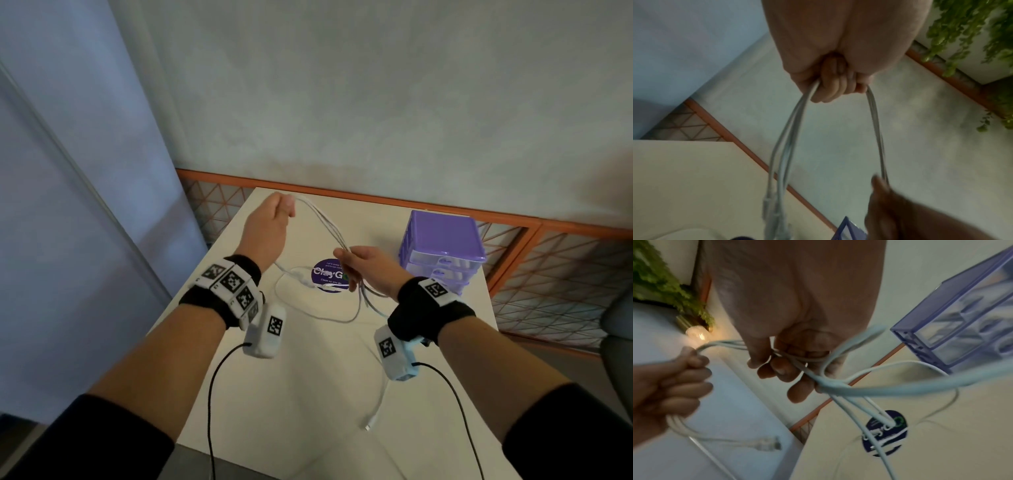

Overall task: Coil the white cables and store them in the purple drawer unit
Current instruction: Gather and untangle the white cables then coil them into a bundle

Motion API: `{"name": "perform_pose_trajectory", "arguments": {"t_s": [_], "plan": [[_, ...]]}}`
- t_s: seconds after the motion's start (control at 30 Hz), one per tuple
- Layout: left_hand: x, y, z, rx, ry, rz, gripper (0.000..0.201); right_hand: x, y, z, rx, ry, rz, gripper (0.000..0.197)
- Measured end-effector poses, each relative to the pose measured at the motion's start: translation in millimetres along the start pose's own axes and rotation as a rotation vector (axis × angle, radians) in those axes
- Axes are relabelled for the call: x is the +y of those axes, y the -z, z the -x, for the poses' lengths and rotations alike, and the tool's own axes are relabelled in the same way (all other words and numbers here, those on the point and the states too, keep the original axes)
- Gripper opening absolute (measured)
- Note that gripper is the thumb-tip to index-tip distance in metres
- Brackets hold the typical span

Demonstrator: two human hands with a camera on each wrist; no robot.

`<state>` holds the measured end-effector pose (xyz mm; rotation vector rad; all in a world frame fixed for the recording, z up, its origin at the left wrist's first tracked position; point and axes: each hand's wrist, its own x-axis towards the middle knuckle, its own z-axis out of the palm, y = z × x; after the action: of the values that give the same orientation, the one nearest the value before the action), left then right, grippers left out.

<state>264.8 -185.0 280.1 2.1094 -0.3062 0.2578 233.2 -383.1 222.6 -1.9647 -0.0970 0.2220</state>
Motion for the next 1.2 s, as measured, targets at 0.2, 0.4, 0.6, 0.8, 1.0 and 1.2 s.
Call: {"name": "perform_pose_trajectory", "arguments": {"t_s": [0.2, 0.4, 0.6, 0.8, 1.0, 1.2], "plan": [[-1, 11, -9, 0.169, 0.081, -0.005, 0.032, 0, 4, 0, -0.029, -0.005, 0.15, 0.02], [-1, 31, -21, 0.208, 0.142, -0.055, 0.032, 24, -5, 8, 0.12, 0.014, 0.018, 0.045], [-4, 43, -25, 0.272, 0.192, -0.075, 0.03, 38, -9, 13, 0.261, -0.082, -0.38, 0.024], [-2, 51, -31, 0.321, 0.152, -0.074, 0.033, 93, -11, 27, 0.189, -0.232, 0.588, 0.029], [7, 42, -25, 0.095, 0.063, -0.139, 0.032, 83, -22, 34, 0.092, -0.346, 0.451, 0.083], [15, 19, -17, -0.166, -0.065, -0.152, 0.031, -27, -26, -9, 0.317, 0.23, 0.193, 0.086]]}}
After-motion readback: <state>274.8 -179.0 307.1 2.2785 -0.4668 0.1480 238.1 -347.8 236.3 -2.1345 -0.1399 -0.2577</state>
